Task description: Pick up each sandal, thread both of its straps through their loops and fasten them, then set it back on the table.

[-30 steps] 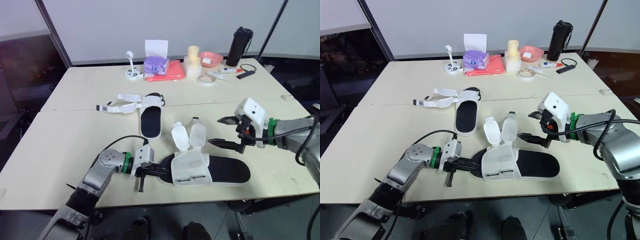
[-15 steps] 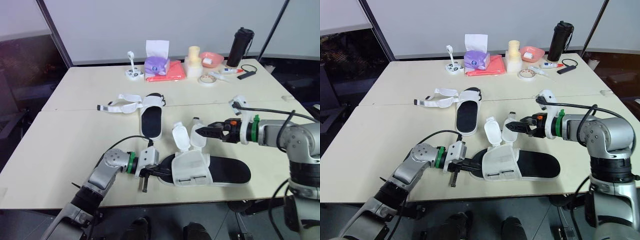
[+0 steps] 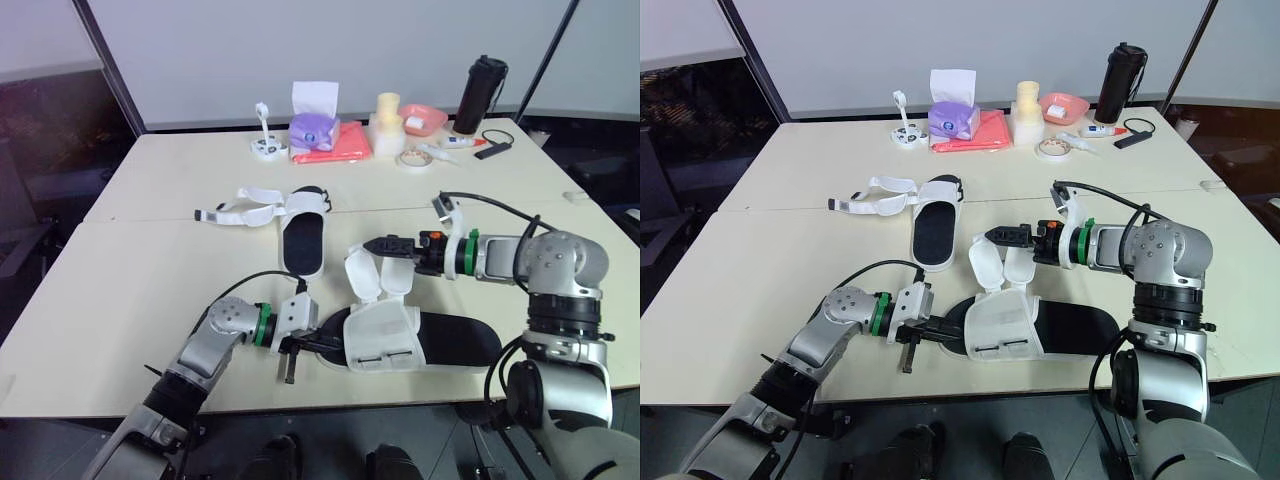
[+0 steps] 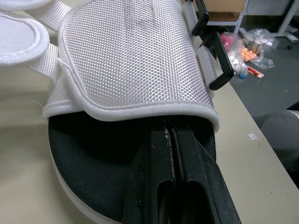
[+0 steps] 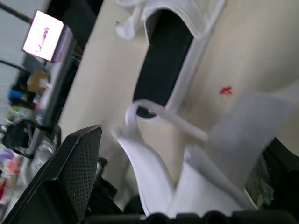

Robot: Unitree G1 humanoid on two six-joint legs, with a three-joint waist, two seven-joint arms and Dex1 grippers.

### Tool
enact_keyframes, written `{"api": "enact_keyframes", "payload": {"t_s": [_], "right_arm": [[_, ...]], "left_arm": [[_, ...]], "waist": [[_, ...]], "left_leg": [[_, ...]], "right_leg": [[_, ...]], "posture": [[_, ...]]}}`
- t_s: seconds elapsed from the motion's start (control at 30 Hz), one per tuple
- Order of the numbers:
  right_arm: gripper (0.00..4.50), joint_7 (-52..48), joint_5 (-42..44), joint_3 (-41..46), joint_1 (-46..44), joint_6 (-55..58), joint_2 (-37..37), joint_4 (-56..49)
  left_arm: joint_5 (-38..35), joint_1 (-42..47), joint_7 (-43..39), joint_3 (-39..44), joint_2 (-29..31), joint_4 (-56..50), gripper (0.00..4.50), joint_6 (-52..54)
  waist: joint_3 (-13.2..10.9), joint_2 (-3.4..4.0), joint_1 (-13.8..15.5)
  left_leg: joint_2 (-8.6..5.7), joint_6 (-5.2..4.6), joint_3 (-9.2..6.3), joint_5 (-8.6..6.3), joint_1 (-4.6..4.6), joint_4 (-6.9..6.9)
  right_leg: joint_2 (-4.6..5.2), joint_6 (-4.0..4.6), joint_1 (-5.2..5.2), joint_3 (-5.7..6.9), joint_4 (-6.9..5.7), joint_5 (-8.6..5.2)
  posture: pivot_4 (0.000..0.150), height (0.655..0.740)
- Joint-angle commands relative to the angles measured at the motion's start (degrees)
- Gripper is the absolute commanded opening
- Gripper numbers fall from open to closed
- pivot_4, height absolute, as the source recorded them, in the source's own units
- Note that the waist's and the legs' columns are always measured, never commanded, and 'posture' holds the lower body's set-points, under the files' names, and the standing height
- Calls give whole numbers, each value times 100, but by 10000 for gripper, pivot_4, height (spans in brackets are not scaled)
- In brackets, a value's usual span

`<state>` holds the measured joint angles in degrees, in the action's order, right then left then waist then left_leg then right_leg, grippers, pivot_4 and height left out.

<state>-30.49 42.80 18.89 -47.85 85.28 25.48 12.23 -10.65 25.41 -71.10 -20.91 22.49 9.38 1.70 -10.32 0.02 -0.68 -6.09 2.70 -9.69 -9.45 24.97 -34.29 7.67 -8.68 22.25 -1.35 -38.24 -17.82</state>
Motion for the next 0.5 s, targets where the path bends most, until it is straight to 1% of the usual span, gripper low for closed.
{"api": "enact_keyframes", "payload": {"t_s": [0.03,0.23,0.43,0.5], "right_arm": [[45000,102,-15,240,-254,-335,-117,293],[45000,195,-20,469,-632,-792,-215,962],[45000,114,18,551,-929,-1034,-149,1313],[39479,90,20,556,-1010,-1084,-128,1389]], "left_arm": [[158,-83,107,-88,3,13,471,68],[125,-169,162,-65,50,-155,471,171],[97,-186,202,-56,42,-201,471,273],[105,-160,214,-52,30,-187,0,281]], "waist": [[0,0,-7],[0,1,-30],[0,1,-31],[1,1,-33]], "left_leg": [[-1,0,0,0,0,0],[-2,0,0,0,0,1],[-2,0,1,0,0,1],[-2,0,1,0,0,2]], "right_leg": [[0,0,0,0,0,0],[-1,0,2,-1,-1,0],[-1,0,3,0,-1,0],[-1,0,3,-1,-1,0]], "posture": [[1500,7400],[1500,7400],[1500,7400],[1500,7400]]}}
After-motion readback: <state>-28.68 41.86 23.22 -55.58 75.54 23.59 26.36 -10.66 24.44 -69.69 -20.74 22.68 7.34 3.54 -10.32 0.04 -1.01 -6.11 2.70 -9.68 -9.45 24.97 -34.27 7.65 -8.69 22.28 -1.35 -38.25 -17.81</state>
